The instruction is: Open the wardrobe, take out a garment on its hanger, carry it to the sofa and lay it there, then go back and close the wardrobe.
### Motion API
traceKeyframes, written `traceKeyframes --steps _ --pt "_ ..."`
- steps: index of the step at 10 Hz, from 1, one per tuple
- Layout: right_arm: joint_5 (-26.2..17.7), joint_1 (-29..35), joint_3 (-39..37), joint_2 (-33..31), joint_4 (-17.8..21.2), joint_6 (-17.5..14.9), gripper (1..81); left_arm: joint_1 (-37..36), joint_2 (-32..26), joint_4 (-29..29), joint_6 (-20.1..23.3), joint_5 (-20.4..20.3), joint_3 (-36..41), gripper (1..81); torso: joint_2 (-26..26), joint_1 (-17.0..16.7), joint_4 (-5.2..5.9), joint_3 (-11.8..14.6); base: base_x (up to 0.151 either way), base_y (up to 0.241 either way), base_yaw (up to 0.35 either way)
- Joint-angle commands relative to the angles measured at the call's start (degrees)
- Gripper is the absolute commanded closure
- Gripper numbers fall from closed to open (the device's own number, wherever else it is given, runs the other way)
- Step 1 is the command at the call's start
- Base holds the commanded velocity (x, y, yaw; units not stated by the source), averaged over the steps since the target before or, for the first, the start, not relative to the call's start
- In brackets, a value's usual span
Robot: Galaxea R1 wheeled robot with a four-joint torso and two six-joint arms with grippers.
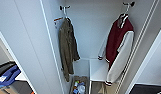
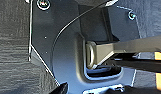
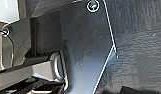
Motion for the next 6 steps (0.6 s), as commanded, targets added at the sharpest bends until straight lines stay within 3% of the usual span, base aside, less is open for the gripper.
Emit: traceKeyframes --steps 1,3,6 --pt "-4.48 0.94 -1.8 1.29 -2.8 -0.22 1.0 -0.74 0.05 0.32 0.36 2.91 0.11 1.0 0.0 0.0 0.0 0.0 0.0 0.0 0.0" --pt "-4.48 1.12 -1.79 1.73 -3.5 -0.22 1.0 -0.74 0.4 0.32 0.36 2.91 0.11 1.0 -0.02 0.0 0.0 0.0 0.0 0.0 0.0" --pt "-4.48 1.3 -1.79 1.99 -3.5 -0.22 1.0 -0.74 0.49 0.41 0.36 2.82 0.11 1.0 0.02 0.09 0.0 0.0 -0.071 0.0 0.0"
